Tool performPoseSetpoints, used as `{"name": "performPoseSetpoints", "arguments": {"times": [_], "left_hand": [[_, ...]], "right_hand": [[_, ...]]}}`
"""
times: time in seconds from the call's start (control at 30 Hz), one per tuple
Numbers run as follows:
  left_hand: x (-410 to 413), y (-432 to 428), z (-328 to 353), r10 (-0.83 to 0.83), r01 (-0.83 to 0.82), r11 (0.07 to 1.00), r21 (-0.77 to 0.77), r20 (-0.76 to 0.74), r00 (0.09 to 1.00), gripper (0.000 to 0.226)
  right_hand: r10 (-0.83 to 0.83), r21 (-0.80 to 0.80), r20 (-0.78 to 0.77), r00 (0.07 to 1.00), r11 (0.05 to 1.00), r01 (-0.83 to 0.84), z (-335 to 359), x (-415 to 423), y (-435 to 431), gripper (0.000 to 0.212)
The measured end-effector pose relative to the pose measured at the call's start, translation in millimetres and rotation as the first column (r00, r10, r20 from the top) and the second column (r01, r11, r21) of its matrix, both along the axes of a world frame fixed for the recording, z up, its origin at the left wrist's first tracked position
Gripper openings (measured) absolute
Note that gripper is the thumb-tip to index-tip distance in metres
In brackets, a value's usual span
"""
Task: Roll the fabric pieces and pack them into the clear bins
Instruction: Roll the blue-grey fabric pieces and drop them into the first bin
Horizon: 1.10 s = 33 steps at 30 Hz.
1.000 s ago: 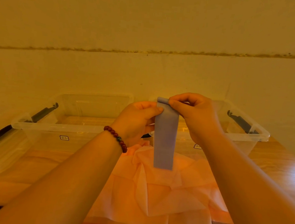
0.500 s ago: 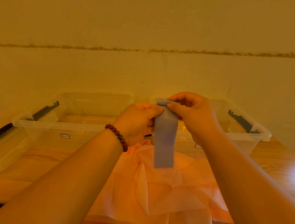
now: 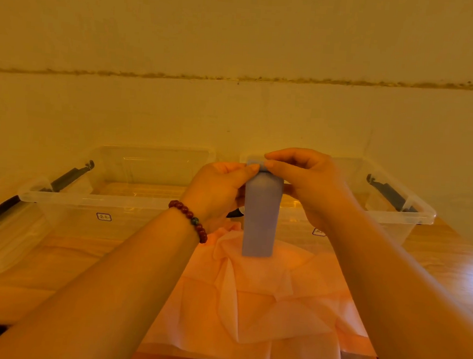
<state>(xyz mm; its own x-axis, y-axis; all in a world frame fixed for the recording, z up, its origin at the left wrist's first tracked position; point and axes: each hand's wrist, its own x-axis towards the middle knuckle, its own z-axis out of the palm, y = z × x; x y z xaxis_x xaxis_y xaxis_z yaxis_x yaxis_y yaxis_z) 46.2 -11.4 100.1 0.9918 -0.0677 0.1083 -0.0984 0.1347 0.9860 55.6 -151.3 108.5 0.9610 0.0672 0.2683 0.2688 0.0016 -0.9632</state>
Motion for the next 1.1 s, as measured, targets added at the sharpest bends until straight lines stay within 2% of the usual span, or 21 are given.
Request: {"name": "performPoseSetpoints", "arguments": {"times": [0.13,0.3,0.6,0.93,1.1], "left_hand": [[0,1,-1,-0.009,0.009,1.000,0.003,0.001,1.000,0.016],[0,1,-5,-0.026,0.025,0.999,-0.033,-0.049,0.998,0.013],[0,1,-11,-0.088,0.081,0.994,-0.077,-0.095,0.992,0.015],[-5,1,-7,-0.055,0.051,0.997,-0.066,-0.065,0.996,0.018],[-4,2,-8,-0.030,0.021,0.996,-0.081,-0.107,0.994,0.012]], "right_hand": [[-0.006,-0.072,-0.003,1.000,0.997,0.006,1,0,-1,0.010],[-0.021,-0.071,0.001,1.000,0.997,0.021,1,-2,0,0.008],[-0.085,-0.112,0.088,0.992,0.989,0.095,-1,-1,0,0.025],[-0.067,-0.033,0.007,0.998,0.997,0.067,-6,2,5,0.033],[-0.042,0.003,0.028,0.999,0.999,0.042,-8,2,5,0.021]]}}
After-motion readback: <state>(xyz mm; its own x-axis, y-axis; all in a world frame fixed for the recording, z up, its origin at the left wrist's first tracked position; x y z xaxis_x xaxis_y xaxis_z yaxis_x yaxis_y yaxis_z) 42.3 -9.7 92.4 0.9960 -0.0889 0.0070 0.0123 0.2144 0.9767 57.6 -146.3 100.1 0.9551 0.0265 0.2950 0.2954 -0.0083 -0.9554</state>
